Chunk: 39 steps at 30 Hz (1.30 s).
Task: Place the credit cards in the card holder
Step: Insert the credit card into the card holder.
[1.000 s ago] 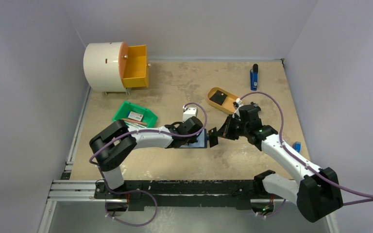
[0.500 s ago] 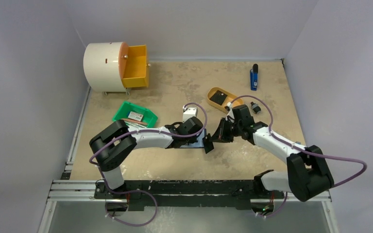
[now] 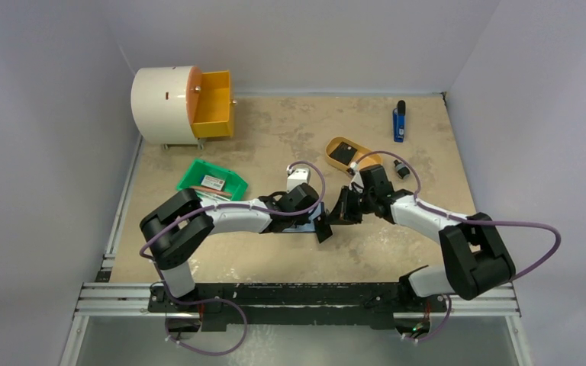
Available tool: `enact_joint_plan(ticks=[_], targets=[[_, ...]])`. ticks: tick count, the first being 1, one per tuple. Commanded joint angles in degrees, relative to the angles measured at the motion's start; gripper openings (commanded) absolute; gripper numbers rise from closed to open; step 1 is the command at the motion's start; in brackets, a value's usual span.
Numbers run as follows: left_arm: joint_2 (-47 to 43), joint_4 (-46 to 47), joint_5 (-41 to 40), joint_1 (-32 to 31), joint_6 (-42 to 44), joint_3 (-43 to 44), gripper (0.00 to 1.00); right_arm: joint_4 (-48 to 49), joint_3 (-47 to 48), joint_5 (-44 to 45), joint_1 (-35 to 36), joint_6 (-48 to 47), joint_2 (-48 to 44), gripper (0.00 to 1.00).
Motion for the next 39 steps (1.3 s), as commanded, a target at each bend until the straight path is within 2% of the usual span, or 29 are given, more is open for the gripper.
enact_joint_plan(ticks=[1,8,12,25,39], targets=[[-3.8,-0.3,-0.8,-0.1,-0.9,0.1,0.07,2.4,2.6,-2.6,1.2,-1.2,-0.3,0.00],[-7.4,-2.1,-1.5,-0.2,-1.4,0.1,0.20,3.1,3.5,-2.9,2.4,-1.2,0.0,0.00],[-9.1,-3.5,-2.5,-0.2,-1.8,0.0,0.24,4.4,3.4,-3.1,2.7,-0.6,0.2,0.00],[-16.6,-7.1,-8.1,-0.2,-2.9,-2.9,0.25,6.2,6.4,-2.8,5.5,0.7,3.0,0.00],[-19.2,-3.0,-6.8,-0.1,-1.9,-5.5,0.25,7.5,10.3,-1.5,7.5,1.7,10.2,0.00]])
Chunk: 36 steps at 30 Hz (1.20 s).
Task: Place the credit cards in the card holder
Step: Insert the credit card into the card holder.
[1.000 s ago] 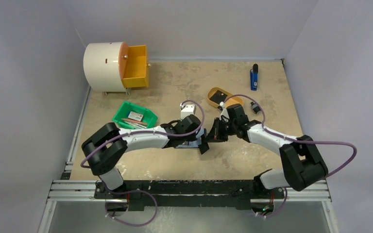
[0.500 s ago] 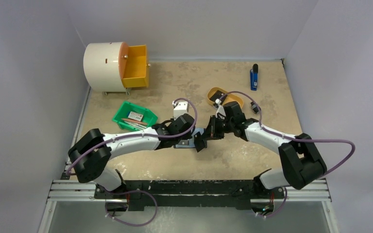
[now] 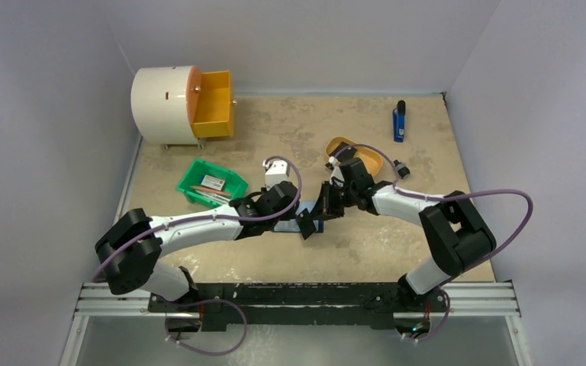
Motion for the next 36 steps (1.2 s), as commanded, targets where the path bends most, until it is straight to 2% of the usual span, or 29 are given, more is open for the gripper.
enact_joint_plan(ticks=[1,9,16,25,36], targets=[[-1.0,3.1,-0.7,-0.1,0.6,0.5,0.25,1.5,3.8,0.7,1.1,0.3,0.5,0.00],[5.2,0.8,-5.5,0.4,-0.7,-0.1,0.17,-0.9,2.3,4.6,1.1,2.0,-1.2,0.00],[7.6,0.0,-6.8,1.8,-2.6,-2.0,0.12,4.9,0.6,3.3,1.1,4.1,1.2,0.00],[4.2,-2.0,-9.2,2.2,-4.4,-3.5,0.12,12.4,-2.0,3.3,1.1,8.7,2.7,0.00],[-0.4,-2.0,-9.8,3.8,-7.3,-9.6,0.11,20.5,-5.3,6.7,1.1,14.0,5.5,0.00]])
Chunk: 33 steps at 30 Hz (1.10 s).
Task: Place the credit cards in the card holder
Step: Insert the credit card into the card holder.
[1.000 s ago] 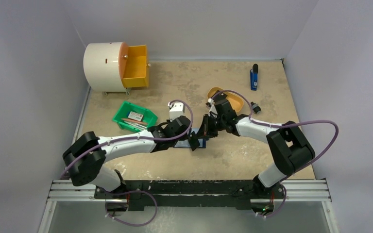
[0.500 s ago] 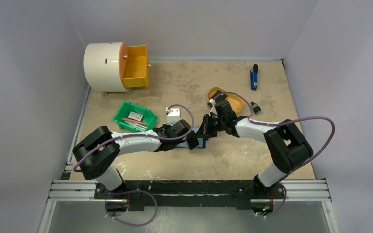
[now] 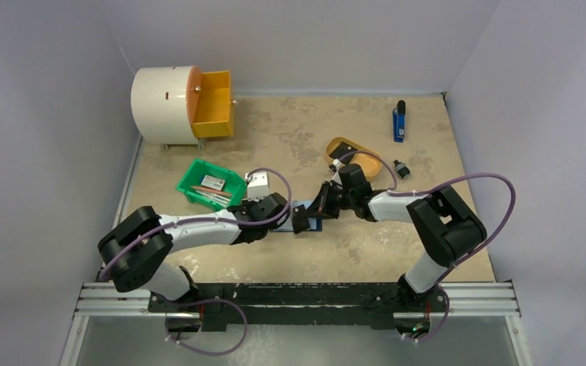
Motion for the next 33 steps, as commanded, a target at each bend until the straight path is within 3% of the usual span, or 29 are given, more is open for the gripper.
enact_joint_plan(ticks=[1,33], targets=[[-2.4,0.8,-1.0,1.3,-1.8,-2.1,0.11,5.0,-1.4,3.7,0.2,3.1,1.1,0.00],[0.9,9.7,6.8,2.1,-1.1,-5.7,0.08,10.7,-3.6,9.5,0.9,8.6,3.9,0.00]])
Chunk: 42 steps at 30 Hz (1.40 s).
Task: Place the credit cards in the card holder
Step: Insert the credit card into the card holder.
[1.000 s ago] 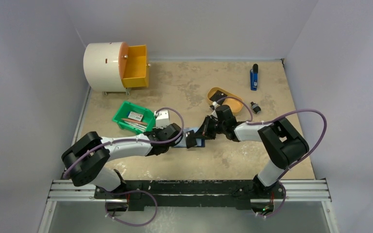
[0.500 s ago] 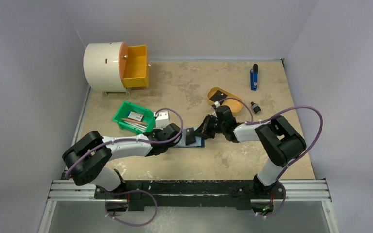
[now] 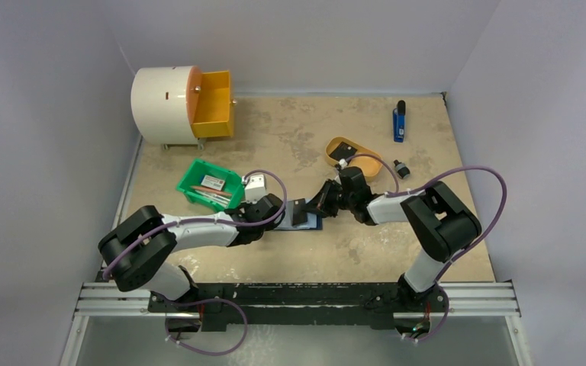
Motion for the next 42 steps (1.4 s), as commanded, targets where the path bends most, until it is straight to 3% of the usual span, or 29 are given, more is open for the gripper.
enact_joint_plan(ticks=[1,18,28,35,42], targets=[[1.0,2.5,2.2,0.2,-0.7,-0.9,0.08,-0.6,-0.4,3.4,1.0,-0.1,1.1,0.00],[0.6,7.1,4.4,0.2,-1.9,-3.3,0.08,1.8,0.0,4.4,5.2,5.0,1.8,0.00],[-0.3,8.0,4.8,0.1,-2.2,-4.1,0.08,-2.0,2.7,3.9,6.6,3.3,2.2,0.00],[-0.7,8.0,4.6,0.1,-2.4,-4.3,0.08,-1.5,2.4,2.7,6.6,1.8,1.2,0.35],[-1.4,8.3,4.8,0.2,-2.6,-4.5,0.08,-1.8,3.1,1.4,6.6,1.2,1.2,0.46]])
